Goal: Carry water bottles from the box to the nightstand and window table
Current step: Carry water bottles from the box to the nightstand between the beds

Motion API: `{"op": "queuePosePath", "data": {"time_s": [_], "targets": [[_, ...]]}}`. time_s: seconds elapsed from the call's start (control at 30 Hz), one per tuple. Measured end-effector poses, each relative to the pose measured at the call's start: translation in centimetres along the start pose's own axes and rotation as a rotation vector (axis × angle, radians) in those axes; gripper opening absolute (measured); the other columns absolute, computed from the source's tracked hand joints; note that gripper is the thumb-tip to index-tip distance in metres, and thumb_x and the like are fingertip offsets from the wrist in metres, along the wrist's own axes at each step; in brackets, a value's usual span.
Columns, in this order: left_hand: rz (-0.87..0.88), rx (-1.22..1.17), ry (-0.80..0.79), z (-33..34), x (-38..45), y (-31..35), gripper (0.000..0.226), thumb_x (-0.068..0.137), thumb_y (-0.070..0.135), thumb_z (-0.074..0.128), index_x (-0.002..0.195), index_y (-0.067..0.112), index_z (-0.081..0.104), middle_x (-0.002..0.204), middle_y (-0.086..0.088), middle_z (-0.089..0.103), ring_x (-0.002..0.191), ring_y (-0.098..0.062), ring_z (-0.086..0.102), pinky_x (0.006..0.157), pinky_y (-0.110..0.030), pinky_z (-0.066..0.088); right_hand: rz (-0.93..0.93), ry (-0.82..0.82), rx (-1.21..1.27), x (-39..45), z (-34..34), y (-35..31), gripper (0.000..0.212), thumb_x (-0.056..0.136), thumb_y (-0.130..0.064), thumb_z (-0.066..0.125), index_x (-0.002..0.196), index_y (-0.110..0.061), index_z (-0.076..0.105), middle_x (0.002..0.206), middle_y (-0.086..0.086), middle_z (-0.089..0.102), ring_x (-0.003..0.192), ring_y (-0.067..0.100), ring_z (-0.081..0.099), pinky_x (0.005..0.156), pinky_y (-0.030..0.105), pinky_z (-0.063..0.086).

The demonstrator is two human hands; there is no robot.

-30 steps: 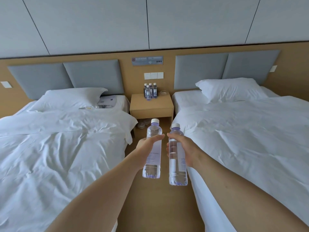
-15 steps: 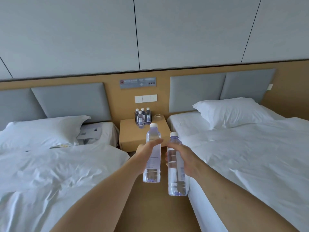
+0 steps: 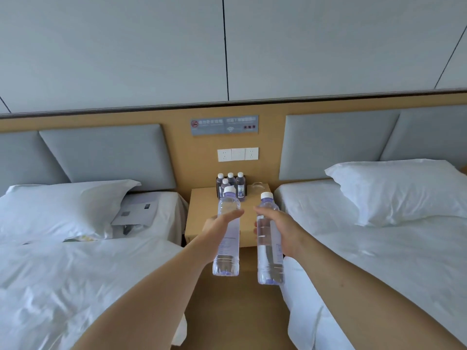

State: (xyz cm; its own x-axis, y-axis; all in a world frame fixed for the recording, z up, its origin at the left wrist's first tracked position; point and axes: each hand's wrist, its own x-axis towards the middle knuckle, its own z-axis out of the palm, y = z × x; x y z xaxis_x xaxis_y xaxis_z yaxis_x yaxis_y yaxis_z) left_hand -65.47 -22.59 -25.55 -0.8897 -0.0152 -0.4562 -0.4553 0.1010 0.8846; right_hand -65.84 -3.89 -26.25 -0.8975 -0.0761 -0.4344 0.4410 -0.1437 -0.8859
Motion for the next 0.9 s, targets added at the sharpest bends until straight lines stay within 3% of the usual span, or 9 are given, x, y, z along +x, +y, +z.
{"op": "queuePosePath", "data": {"time_s": [0.1,0.27,0.33,0.47,0.63,0.77,0.9], "targets": [[-0.008,0.000,0.050,-0.4,4.8,2.9,0.086,0.053,0.073,0.083,0.117,0.019,0.065,0.106,-0.012,0.075,0.097,-0.031,0.072,0.094,-0.049,0.057,-0.003,-0.057,-0.015,5.6,-0.2,-3.0,0.058,0.071,-0.049,0.089,0.115,-0.018,0.068,0.089,0.012,0.073,0.077,0.025,0.072,0.070,0.037,0.059],[-0.029,-0.057,0.071,-0.5,11.0,6.2,0.083,0.051,0.075,0.086,0.109,0.017,0.071,0.085,-0.007,0.078,0.070,-0.023,0.075,0.066,-0.034,0.061,0.064,-0.162,0.012,13.6,-0.7,-7.2,0.061,0.072,-0.065,0.083,0.107,-0.016,0.073,0.086,0.014,0.071,0.077,0.027,0.070,0.074,0.042,0.058],[-0.055,-0.058,0.064,-0.4,13.2,6.3,0.088,0.051,0.078,0.086,0.110,0.014,0.070,0.081,-0.007,0.077,0.066,-0.021,0.075,0.062,-0.031,0.059,0.106,-0.156,0.026,16.4,-0.6,-7.6,0.062,0.077,-0.070,0.075,0.108,-0.016,0.073,0.087,0.013,0.071,0.079,0.029,0.070,0.075,0.043,0.057],[-0.129,-0.092,0.088,-0.4,18.4,6.5,0.119,0.045,0.088,0.080,0.132,0.010,0.059,0.116,-0.016,0.073,0.102,-0.033,0.073,0.095,-0.049,0.058,0.158,-0.089,0.065,21.6,-0.5,-7.8,0.061,0.085,-0.067,0.068,0.116,-0.014,0.073,0.100,0.016,0.071,0.084,0.032,0.071,0.079,0.047,0.059],[-0.172,-0.128,0.062,-1.4,26.6,7.3,0.126,0.050,0.091,0.073,0.143,0.008,0.053,0.139,-0.022,0.062,0.128,-0.043,0.059,0.111,-0.058,0.045,0.209,-0.007,0.147,28.7,0.0,-7.6,0.052,0.090,-0.060,0.065,0.117,-0.015,0.071,0.098,0.019,0.071,0.083,0.035,0.071,0.072,0.045,0.058],[-0.235,-0.150,-0.006,-2.8,33.8,7.2,0.118,0.058,0.088,0.071,0.149,0.017,0.047,0.150,-0.020,0.052,0.136,-0.042,0.050,0.116,-0.058,0.038,0.277,0.015,0.183,35.2,1.0,-7.8,0.059,0.089,-0.054,0.067,0.128,-0.010,0.068,0.094,0.015,0.071,0.076,0.030,0.070,0.075,0.042,0.055],[-0.315,-0.086,-0.063,-4.7,40.5,7.3,0.102,0.073,0.080,0.068,0.151,0.022,0.042,0.150,-0.014,0.050,0.132,-0.035,0.051,0.105,-0.050,0.041,0.340,0.073,0.142,40.7,2.1,-8.3,0.035,0.088,-0.048,0.072,0.105,-0.017,0.072,0.078,0.007,0.074,0.067,0.023,0.073,0.067,0.037,0.060]]}}
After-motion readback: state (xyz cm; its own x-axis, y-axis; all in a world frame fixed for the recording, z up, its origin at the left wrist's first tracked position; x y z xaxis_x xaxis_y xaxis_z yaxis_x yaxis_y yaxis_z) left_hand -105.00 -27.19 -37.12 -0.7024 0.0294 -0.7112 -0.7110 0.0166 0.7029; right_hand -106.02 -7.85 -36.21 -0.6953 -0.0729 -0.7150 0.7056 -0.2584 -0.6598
